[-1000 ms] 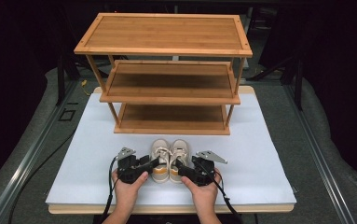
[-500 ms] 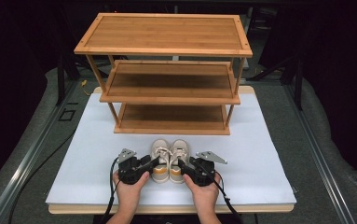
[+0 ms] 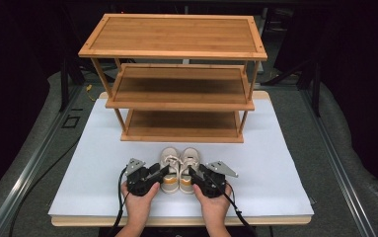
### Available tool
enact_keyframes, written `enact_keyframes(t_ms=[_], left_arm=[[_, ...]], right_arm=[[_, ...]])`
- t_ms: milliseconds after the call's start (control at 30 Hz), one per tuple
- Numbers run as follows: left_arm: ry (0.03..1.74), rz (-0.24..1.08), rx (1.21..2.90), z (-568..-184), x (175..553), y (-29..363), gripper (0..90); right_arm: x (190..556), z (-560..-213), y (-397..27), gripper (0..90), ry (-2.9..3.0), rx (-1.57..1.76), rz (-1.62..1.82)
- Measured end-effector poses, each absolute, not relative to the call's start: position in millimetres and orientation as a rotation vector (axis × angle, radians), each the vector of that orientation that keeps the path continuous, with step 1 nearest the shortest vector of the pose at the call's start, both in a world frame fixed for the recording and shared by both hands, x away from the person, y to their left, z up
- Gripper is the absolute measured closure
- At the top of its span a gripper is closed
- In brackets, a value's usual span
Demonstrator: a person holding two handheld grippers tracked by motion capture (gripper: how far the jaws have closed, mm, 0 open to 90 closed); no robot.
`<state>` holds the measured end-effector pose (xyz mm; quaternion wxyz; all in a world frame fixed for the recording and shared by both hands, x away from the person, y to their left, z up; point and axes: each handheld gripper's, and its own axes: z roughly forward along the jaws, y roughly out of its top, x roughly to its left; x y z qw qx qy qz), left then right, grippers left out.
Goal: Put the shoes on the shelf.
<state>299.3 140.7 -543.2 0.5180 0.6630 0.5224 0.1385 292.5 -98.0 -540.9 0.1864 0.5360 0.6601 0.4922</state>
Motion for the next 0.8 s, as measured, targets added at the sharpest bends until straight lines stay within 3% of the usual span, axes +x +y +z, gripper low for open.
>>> enact_keyframes(t_ms=[800], left_arm=[[1.231, 0.451, 1.527, -548.3, 290.3, 134.3, 56.0]], right_arm=[[286.0, -548.0, -95.1, 56.2, 1.753, 1.535, 1.442]])
